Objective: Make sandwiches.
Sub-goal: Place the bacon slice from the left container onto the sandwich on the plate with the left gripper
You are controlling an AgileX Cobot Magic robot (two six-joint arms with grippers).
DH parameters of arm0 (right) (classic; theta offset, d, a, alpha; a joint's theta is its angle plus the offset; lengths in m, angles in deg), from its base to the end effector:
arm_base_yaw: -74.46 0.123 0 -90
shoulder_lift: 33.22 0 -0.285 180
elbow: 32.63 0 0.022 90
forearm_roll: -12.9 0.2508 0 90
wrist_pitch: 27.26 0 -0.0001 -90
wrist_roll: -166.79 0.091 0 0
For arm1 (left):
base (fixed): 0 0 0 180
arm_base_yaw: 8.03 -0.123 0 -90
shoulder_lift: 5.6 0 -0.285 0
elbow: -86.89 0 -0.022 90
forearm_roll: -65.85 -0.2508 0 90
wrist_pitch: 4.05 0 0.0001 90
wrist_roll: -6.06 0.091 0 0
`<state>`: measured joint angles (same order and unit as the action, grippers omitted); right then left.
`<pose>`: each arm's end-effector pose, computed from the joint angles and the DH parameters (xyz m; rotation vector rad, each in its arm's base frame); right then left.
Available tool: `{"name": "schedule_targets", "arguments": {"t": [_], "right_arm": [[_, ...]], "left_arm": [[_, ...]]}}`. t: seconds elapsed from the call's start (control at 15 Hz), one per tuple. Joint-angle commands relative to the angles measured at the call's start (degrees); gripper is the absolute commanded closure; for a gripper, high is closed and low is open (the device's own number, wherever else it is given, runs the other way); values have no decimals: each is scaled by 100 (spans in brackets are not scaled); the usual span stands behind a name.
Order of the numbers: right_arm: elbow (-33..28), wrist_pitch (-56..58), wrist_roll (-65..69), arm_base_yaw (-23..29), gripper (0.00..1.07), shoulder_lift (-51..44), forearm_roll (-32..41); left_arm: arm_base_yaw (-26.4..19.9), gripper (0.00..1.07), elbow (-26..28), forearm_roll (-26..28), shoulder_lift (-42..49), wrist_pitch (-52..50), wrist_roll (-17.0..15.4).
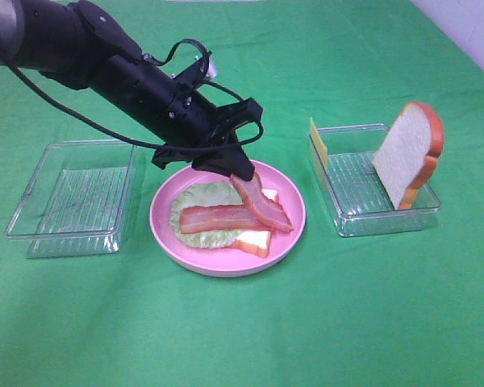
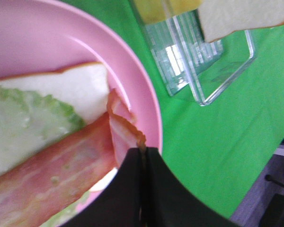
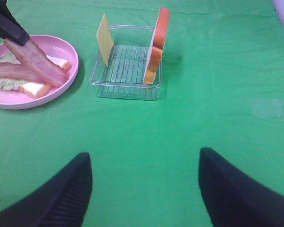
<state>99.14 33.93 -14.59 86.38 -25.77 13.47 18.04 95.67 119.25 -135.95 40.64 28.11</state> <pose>-0.0068 -0.0006 0.2783 -0.2371 2.0283 0.1271 0.3769 -0.2417 0.1613 0.3160 2.7396 -1.0542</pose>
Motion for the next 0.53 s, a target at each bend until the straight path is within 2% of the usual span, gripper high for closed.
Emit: {"name": "schedule_targets", "arguments": {"t": [0.07, 0.27, 0.33, 0.4, 0.47, 0.53], "right_arm": [[-23, -63, 34, -40, 45, -63, -57], [-23, -63, 34, -40, 45, -63, -57], [-23, -63, 34, -40, 45, -63, -57], [-23, -63, 34, -40, 45, -63, -57], [-23, -63, 34, -40, 45, -63, -57], [-23, -63, 34, -40, 45, -63, -57]], "left_arm": [[17, 107, 23, -854, 17, -29, -567], [17, 107, 23, -1919, 17, -155, -1478], [17, 98, 23, -2361, 29, -212, -1914], [17, 87, 23, -2567, 74, -309, -2154], [17, 73, 23, -2676, 160, -361, -2332], [17, 56, 29, -2693, 252, -430, -2366]]}}
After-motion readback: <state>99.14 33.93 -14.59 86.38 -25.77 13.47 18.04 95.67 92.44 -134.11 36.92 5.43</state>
